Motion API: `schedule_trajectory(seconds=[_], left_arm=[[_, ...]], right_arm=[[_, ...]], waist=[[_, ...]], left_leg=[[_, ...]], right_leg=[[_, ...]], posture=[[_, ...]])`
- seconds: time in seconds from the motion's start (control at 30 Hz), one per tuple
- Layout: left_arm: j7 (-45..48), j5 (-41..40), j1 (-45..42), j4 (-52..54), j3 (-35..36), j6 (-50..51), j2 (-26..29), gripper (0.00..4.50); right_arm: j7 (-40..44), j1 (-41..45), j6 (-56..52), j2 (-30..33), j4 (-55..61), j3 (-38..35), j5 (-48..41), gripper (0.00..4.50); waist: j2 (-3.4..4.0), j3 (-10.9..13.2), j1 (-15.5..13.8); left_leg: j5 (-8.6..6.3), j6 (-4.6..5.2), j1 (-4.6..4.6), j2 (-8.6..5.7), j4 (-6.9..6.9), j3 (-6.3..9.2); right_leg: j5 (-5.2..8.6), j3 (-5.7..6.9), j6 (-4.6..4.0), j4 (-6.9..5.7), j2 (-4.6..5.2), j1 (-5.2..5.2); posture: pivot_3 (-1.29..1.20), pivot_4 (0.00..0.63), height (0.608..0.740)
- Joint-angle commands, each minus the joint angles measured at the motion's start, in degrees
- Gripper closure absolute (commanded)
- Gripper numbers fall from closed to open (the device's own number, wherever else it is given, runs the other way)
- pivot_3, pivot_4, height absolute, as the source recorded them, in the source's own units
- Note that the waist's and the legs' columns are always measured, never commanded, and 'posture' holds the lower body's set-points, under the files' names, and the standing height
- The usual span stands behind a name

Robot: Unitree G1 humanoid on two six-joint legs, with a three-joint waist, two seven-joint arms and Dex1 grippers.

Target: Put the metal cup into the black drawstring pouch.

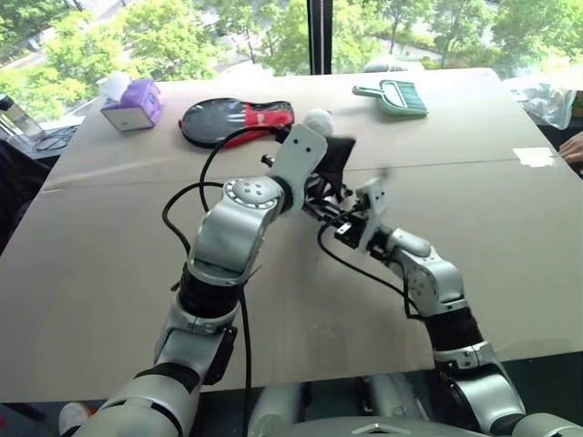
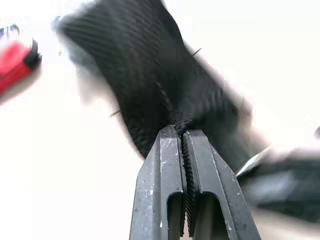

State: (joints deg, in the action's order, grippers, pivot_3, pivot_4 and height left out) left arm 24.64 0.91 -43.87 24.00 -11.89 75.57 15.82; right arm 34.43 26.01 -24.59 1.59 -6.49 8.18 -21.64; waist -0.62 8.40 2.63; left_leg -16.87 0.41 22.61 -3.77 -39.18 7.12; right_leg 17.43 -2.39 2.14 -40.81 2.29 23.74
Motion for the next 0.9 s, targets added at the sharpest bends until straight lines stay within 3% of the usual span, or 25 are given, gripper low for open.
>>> schedule_trajectory(seconds=[0.03,0.33,0.63,0.9], left_arm=[[-0.8,-1.1,0.6,3.7,0.2,-1.2,0.7,4.46],[-1.5,-3.9,2.1,4.6,0.4,1.0,1.3,4.46],[-1.9,-8.0,1.3,4.9,2.6,4.2,0.1,4.46],[-3.5,-11.6,0.2,4.4,8.5,11.3,-4.1,4.46]], right_arm=[[-1.4,2.5,3.0,-0.2,-0.8,-2.2,0.7,4.5],[-2.9,3.4,6.5,-2.7,-1.2,-3.2,0.7,4.5],[-1.0,3.8,11.5,-2.5,-2.3,3.1,6.8,4.5],[-6.5,13.2,24.4,-7.3,-19.7,4.1,15.1,4.5]], waist=[[0.0,0.0,-0.1],[0.0,0.0,0.0],[0.0,0.0,0.0],[0.0,0.0,0.6]], left_leg=[[0.0,0.0,0.0,0.0,0.0,0.01],[0.0,0.0,0.0,0.0,-0.01,0.01],[0.0,0.0,0.0,0.0,-0.02,0.02],[0.01,-0.01,-0.04,0.0,-0.02,0.01]], right_leg=[[0.0,0.01,0.0,0.0,0.0,-0.01],[0.0,0.01,0.0,0.0,0.0,0.0],[0.0,0.02,0.0,0.0,-0.01,0.0],[0.0,0.03,0.0,-0.02,-0.02,-0.01]], posture=[[0.0,0.15,0.74],[0.0,0.15,0.74],[0.0,0.15,0.74],[0.0,0.15,0.74]])
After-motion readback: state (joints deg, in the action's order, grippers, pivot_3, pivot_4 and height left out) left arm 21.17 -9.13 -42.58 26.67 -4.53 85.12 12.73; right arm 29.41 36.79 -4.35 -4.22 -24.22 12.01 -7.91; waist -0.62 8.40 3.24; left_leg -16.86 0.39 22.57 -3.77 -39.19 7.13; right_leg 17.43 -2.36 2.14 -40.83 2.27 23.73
